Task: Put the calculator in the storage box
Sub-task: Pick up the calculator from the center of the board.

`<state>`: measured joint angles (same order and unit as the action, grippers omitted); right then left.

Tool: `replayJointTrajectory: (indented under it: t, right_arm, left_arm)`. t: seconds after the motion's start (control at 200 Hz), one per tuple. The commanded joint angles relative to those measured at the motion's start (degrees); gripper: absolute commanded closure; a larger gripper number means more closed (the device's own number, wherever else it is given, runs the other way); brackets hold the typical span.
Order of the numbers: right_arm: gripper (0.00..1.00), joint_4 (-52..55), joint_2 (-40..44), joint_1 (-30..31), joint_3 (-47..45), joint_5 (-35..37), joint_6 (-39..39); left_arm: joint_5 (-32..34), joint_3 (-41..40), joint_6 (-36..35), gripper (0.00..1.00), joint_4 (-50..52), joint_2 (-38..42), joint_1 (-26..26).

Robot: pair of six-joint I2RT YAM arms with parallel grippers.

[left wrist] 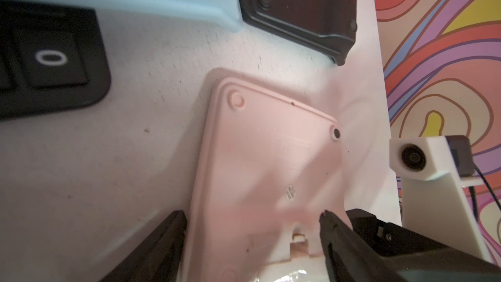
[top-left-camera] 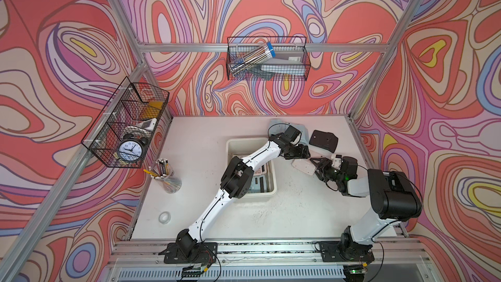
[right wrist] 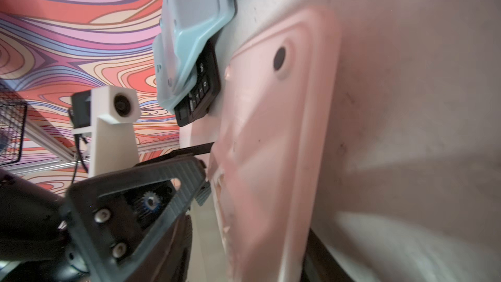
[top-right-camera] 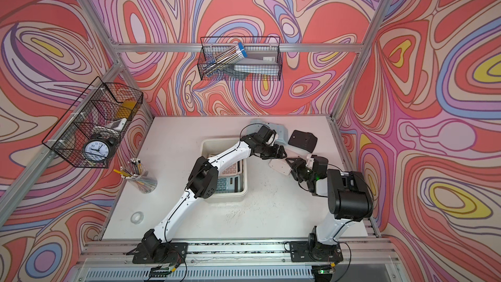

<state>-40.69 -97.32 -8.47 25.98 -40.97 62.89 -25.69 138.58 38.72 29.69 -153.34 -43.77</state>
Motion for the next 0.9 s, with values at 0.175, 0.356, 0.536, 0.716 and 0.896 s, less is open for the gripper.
replayJointTrajectory:
  t: [0.175,0.356,0.536,0.716,0.896]
  right_arm:
    - [0.64,-5.4,2.7,-0.1,-1.7,-2.6,4.2]
    - [0.80,1.4,7.9,-0.1,-1.4,-2.3,3.4]
    - [0.87,18.1,17.2,-0.1,2.0,0.0,-1.9]
    - [0.91,31.8,24.8,0.0,6.4,1.4,-5.8]
    - [0.95,38.4,27.8,-0.1,9.4,1.0,-6.3]
  left_arm:
    - [-3.4,-3.8,1.4,0.18,-3.1,5.6,0.5]
    - [-2.7,-8.3,0.5,0.16,-4.9,11.5,0.9]
    - [-1.1,-9.0,-1.7,0.10,-2.6,16.2,0.9]
    - [1.5,-12.4,-3.9,0.04,-2.3,22.0,0.9]
    - [3.5,-15.3,-6.1,0.01,-1.6,27.3,0.9]
